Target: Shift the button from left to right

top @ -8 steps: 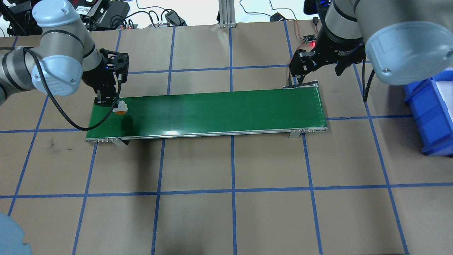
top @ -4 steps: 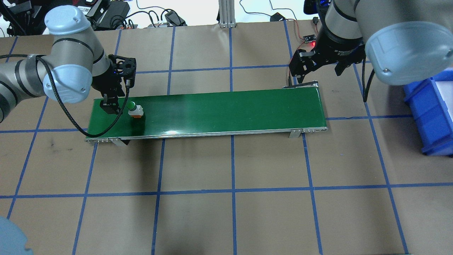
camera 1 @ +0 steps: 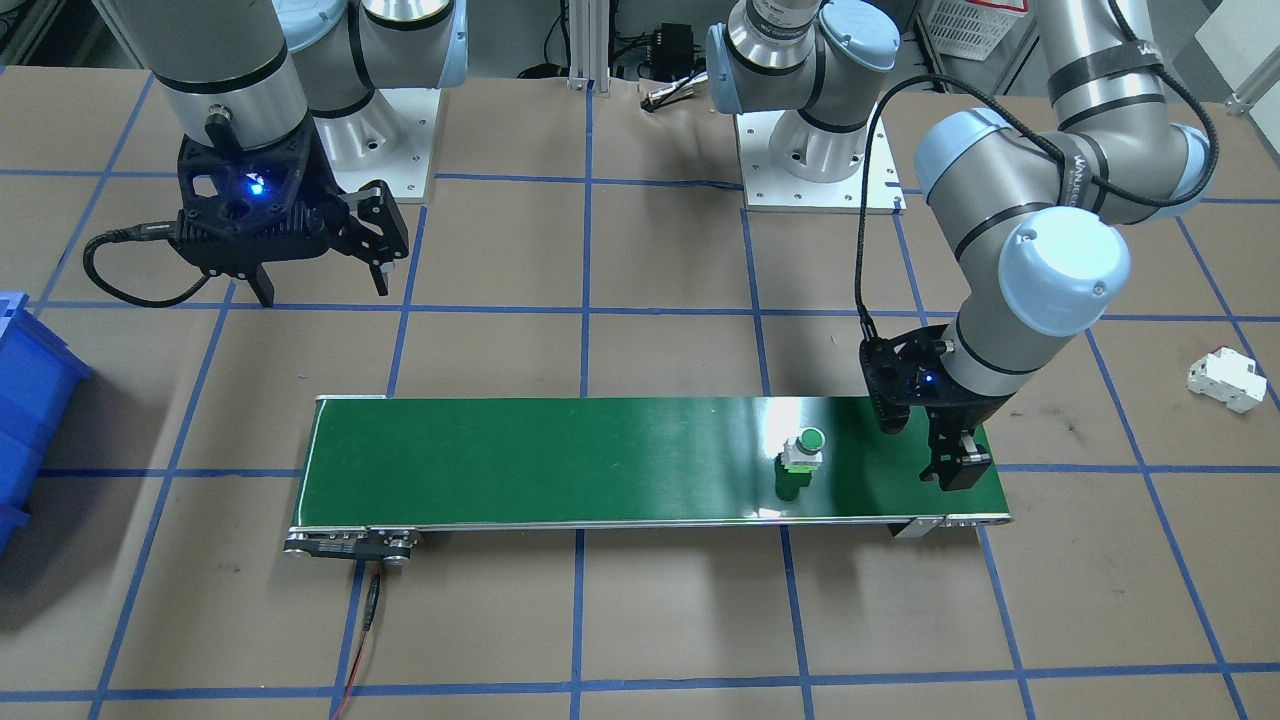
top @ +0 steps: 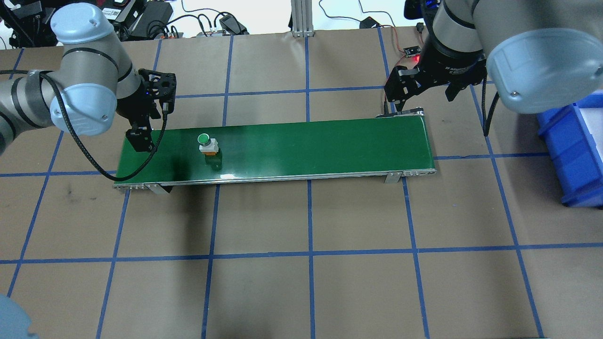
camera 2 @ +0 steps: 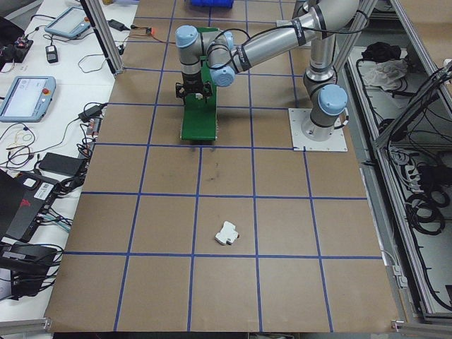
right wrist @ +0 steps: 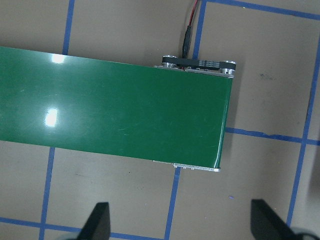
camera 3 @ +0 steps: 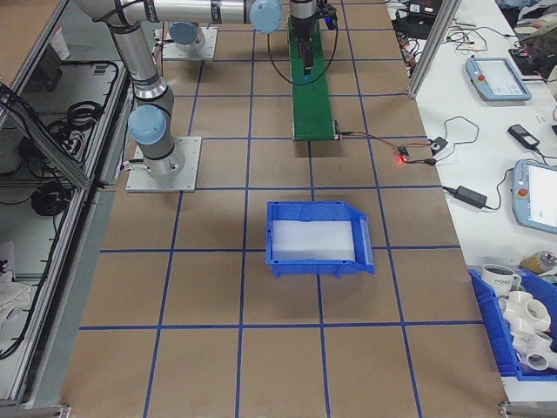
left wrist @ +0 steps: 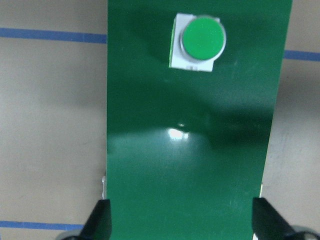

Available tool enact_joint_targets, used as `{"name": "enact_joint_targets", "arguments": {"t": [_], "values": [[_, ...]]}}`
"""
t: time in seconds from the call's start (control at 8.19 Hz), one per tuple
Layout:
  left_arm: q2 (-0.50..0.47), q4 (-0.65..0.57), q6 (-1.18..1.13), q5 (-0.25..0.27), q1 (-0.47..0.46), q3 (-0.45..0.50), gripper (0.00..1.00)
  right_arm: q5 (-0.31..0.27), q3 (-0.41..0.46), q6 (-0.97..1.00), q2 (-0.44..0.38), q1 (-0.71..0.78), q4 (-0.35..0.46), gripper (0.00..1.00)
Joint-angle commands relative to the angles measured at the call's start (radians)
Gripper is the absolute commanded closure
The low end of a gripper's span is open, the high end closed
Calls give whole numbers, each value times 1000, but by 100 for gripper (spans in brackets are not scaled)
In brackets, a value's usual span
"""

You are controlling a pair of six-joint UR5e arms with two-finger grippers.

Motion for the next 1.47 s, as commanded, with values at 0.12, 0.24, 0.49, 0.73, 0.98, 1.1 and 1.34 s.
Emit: {"name": "enact_joint_targets", "arguments": {"t": [0.12,0.24,0.49,0.73,0.98,1.1,1.34], "values": [[19,-15,17,-16,275,4,0,7,2,-9,37,4,-3,0],[18,-15,18,-17,338,8,0,9,2,-12,53,4,-23,0],[19,-14,-5,-71,402,8,0,30,2,-49,109,4,-181,0],[45,-15,-214,-87,408,8,0,142,3,-40,179,5,-221,0],[120,-123,-581,-95,385,8,0,207,3,-40,250,5,-261,0],[160,-165,-686,-152,356,9,0,278,3,-37,271,5,-260,0],[176,-228,-1108,-178,254,82,0,308,3,0,291,5,-261,1]]}}
